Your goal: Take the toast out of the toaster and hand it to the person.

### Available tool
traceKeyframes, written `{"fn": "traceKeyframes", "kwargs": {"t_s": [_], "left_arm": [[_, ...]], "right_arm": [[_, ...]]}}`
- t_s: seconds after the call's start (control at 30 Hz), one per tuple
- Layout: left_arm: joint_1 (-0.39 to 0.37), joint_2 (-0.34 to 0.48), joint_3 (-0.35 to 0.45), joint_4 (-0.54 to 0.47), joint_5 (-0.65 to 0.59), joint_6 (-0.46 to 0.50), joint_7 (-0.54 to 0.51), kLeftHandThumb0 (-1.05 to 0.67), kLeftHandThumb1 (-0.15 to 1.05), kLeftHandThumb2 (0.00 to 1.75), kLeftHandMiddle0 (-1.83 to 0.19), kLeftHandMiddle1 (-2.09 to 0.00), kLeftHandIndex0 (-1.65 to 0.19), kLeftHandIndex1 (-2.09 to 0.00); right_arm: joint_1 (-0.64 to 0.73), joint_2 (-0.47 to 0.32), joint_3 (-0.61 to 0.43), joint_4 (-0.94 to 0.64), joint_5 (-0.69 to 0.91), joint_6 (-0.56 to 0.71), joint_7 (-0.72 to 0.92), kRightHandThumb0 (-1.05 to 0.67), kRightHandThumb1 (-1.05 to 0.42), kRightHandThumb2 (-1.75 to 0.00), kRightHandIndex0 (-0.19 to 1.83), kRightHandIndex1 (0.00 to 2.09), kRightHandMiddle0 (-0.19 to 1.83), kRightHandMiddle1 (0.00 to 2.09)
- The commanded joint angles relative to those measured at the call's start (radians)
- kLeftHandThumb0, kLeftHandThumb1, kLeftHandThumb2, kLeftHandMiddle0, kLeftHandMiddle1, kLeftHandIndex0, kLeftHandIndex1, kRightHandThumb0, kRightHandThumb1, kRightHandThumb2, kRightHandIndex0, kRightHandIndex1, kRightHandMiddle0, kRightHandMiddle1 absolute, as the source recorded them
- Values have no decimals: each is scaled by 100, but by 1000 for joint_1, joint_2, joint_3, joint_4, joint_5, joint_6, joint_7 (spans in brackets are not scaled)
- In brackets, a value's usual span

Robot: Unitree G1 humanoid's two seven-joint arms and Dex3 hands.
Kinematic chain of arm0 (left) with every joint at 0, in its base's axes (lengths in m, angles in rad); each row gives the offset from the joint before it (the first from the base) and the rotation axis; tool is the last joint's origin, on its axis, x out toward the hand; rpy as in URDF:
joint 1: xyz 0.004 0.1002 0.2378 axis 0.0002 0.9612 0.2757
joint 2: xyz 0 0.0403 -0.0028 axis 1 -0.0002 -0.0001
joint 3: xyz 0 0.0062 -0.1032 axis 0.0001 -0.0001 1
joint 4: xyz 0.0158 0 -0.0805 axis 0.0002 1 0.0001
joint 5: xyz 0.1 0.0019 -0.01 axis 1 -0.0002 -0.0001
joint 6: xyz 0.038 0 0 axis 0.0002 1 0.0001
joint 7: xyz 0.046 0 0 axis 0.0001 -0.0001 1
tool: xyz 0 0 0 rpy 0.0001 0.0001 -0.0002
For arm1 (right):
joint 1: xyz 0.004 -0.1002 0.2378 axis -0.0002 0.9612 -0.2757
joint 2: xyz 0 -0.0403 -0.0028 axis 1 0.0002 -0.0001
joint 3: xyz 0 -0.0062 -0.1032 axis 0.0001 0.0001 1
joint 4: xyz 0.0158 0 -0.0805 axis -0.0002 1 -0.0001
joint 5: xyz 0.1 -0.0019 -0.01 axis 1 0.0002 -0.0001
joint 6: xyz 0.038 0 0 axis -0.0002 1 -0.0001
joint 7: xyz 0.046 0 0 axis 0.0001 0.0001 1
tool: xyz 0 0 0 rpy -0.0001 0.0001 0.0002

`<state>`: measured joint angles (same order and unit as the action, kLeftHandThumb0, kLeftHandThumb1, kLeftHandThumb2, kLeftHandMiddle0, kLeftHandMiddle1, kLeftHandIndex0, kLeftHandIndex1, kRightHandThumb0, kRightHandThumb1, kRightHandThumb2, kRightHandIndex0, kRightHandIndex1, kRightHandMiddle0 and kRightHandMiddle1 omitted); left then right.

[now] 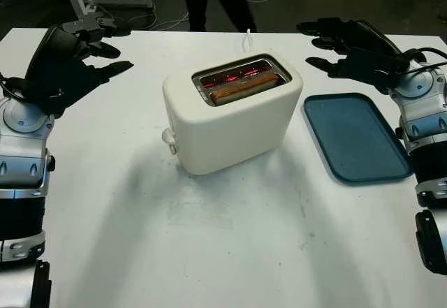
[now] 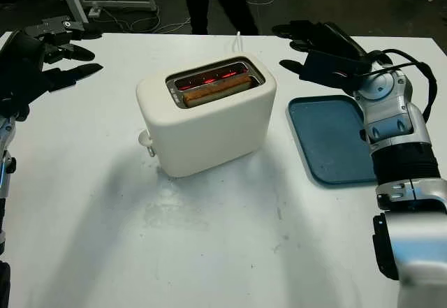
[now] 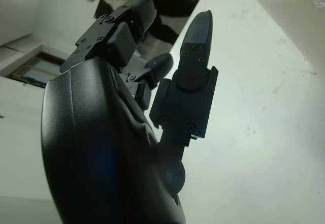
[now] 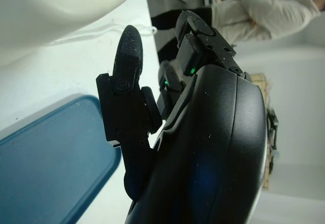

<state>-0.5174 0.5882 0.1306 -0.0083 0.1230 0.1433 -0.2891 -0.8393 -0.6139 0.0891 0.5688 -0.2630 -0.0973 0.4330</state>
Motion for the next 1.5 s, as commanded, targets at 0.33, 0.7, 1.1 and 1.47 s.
{"fn": "traceKeyframes", "kwargs": {"t_s": [0.33, 0.7, 1.1, 1.47], "left_arm": [[24, -9, 12, -22, -6, 16, 7, -42, 92, 10, -36, -84, -49, -38], [20, -9, 10, -19, -5, 17, 5, -43, 92, 10, -37, -82, -49, -37], [14, -7, 4, -18, 4, 10, 9, -44, 92, 10, -39, -82, -51, -36], [12, -9, 3, -26, 8, 27, 8, -41, 92, 10, -39, -80, -51, -35]], "right_arm": [[15, -7, 8, -10, -34, 5, -22, -48, -92, -46, 38, 0, 36, 0], [17, -4, 1, -10, -45, 15, -22, -51, -92, -45, 38, 0, 37, 0], [15, -7, 3, -8, -48, 12, -18, -49, -92, -45, 38, 0, 37, 0], [18, -7, 6, -15, -58, 25, -24, -52, -92, -45, 39, 0, 37, 0]]}}
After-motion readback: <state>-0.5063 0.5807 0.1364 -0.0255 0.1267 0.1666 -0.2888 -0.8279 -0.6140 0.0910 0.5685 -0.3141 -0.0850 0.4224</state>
